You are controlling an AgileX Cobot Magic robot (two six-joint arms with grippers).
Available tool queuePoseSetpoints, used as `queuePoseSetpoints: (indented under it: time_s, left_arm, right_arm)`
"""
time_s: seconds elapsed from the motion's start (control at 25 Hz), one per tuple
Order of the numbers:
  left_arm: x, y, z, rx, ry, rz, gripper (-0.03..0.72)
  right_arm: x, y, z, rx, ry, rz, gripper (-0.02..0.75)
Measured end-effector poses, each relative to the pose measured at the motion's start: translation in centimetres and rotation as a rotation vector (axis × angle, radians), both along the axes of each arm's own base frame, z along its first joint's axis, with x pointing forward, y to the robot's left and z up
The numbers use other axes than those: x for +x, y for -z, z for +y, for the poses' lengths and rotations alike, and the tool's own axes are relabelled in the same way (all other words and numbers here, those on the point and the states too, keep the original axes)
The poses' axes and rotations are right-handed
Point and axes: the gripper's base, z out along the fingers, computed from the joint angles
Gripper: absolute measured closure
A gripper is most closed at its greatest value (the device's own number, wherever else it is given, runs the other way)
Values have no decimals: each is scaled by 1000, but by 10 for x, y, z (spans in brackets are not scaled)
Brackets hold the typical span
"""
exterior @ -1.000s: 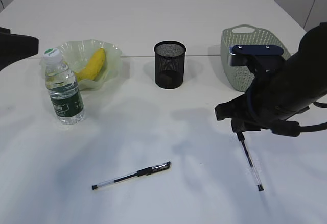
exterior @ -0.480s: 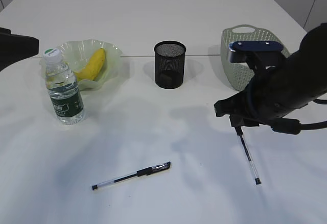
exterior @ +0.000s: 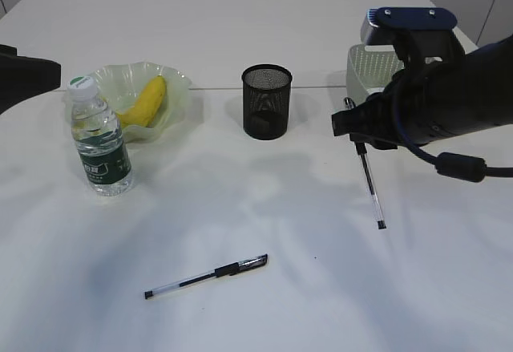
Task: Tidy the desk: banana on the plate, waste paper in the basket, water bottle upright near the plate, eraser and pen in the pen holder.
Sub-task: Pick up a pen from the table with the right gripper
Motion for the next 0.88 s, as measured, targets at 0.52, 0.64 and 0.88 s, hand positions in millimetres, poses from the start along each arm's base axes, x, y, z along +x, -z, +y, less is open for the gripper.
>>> queuePoseSetpoints:
  time_s: [0.52, 0.64, 0.88]
  left_arm:
    - [0, 0, 1, 11, -3, -1, 181]
    - [0, 1, 1, 12, -6, -1, 181]
    - [0, 1, 1, 14, -6, -1, 181]
  right_arm:
    - [12, -16, 6, 19, -71, -237, 706]
    - [14, -20, 8, 14, -106, -308, 706]
    - [17, -29, 12, 47, -140, -420, 706]
